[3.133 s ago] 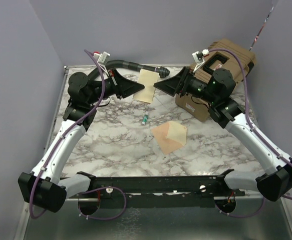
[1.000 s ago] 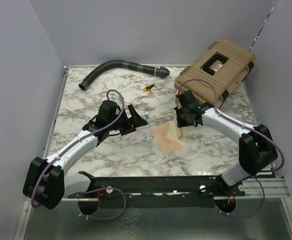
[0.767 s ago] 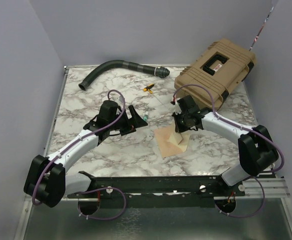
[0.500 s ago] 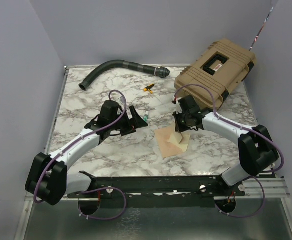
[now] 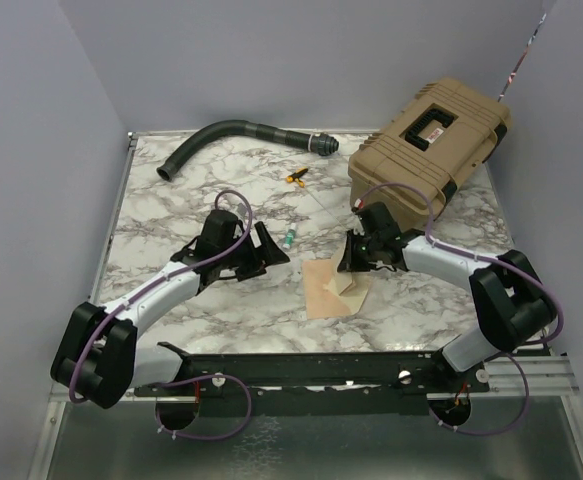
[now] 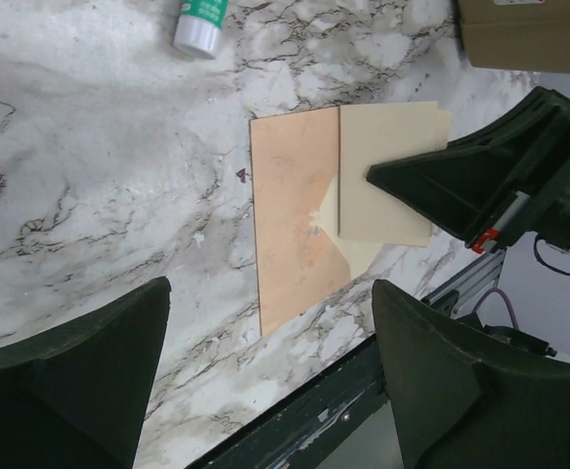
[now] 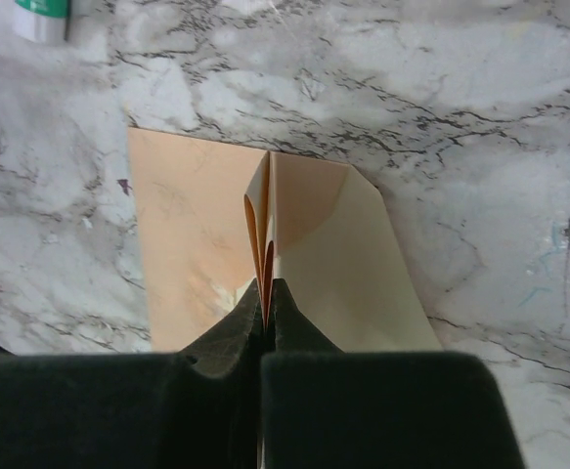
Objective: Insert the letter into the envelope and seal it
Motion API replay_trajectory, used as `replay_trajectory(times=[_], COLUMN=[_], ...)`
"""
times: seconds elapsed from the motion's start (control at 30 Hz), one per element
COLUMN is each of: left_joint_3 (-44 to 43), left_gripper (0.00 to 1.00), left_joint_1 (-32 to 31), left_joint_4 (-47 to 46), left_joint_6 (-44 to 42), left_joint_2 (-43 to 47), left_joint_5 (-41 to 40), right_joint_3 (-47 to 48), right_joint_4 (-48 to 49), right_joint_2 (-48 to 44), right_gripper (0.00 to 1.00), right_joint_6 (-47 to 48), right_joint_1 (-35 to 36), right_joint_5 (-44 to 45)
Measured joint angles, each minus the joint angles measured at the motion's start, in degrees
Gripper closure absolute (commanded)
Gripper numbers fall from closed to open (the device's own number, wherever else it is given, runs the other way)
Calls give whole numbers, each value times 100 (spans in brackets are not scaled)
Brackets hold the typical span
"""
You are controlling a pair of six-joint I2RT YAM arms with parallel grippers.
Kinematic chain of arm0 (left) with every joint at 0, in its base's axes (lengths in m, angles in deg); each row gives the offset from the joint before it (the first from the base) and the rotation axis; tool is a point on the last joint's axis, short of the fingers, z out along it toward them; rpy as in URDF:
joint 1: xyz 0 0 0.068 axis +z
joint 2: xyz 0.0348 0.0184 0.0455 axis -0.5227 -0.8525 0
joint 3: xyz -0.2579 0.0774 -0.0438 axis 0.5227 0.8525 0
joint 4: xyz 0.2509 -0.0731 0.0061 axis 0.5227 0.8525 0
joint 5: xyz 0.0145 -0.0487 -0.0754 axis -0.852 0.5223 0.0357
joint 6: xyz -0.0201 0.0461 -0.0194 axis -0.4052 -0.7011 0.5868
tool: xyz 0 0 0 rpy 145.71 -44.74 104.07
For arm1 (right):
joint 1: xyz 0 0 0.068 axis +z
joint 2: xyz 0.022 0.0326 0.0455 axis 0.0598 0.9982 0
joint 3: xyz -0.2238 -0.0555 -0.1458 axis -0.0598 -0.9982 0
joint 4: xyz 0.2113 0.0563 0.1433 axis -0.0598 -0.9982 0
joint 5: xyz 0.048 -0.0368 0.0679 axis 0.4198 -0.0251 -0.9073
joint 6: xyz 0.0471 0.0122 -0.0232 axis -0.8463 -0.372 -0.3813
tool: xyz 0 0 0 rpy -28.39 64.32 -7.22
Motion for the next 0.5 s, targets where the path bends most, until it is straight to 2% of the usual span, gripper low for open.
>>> replay_trajectory(times=[0.2, 0.5], left_joint_3=[157, 188], left_gripper=[22, 23], left_joint_1=[0, -9], left_joint_4=[13, 37], left_joint_6=[-4, -70], left_joint_2=[-153, -522], left_joint_5=[-33, 66], right_joint_3=[46, -59], right_joint_4=[122, -26], right_joint_2=[-221, -1379], right_gripper=[99, 99], right_joint_6=[-372, -439], right_joint_1=[72, 76], right_joint_5=[-50, 319])
